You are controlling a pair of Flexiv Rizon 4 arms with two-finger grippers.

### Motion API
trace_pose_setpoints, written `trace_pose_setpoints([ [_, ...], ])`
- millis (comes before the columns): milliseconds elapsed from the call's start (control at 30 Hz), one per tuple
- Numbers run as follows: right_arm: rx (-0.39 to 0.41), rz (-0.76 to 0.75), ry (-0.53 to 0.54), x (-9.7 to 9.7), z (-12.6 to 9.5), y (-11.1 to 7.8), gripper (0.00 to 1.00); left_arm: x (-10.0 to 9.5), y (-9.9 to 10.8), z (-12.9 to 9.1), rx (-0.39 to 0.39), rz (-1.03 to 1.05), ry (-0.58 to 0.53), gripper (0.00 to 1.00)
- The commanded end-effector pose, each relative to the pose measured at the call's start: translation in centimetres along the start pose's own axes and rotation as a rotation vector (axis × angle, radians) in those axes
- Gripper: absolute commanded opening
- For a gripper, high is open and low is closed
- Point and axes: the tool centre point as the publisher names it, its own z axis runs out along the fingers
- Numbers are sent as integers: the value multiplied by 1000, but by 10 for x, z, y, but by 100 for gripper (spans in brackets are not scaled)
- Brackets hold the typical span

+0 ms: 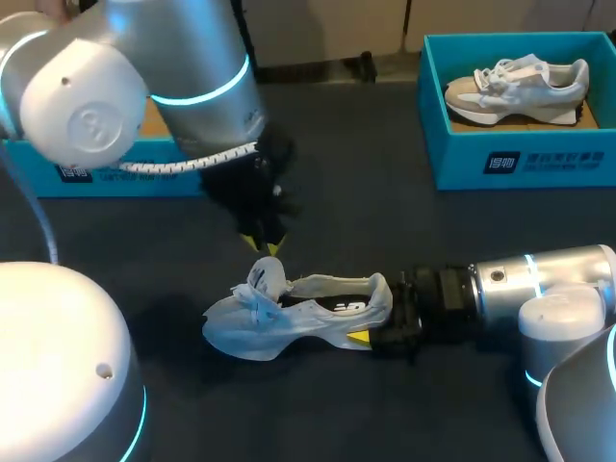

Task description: Take the shoe out of the shoebox, open the shoe tongue, remove and reinsert the insole, then place the shoe into the shoebox

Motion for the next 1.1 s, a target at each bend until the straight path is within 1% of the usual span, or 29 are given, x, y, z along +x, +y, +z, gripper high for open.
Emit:
trace_pose_setpoints([
  [33,4,-1,-1,0,1,0,0,12,-18,-2,-205,211,-27,0],
  [367,4,-1,-1,0,1,0,0,12,-18,-2,-205,211,-27,0],
  [400,4,-1,-1,0,1,0,0,13,-16,3,-227,310,1,0],
  [433,4,-1,-1,0,1,0,0,14,-15,5,-216,403,46,0],
  [467,4,-1,-1,0,1,0,0,14,-14,8,-240,479,50,0],
  [533,4,-1,-1,0,1,0,0,16,-13,16,-243,608,71,0],
  [600,4,-1,-1,0,1,0,0,17,-11,23,-269,772,101,0],
  [633,4,-1,-1,0,1,0,0,18,-14,28,-287,797,47,0],
  [900,4,-1,-1,0,1,0,0,18,-14,28,-287,797,47,0],
  [967,4,-1,-1,0,1,0,0,28,-16,42,-305,849,1,0],
  [1067,4,-1,-1,0,1,0,0,36,-19,58,-305,946,39,0],
  [1100,4,-1,-1,0,1,0,0,37,-20,62,-286,978,36,0],
])
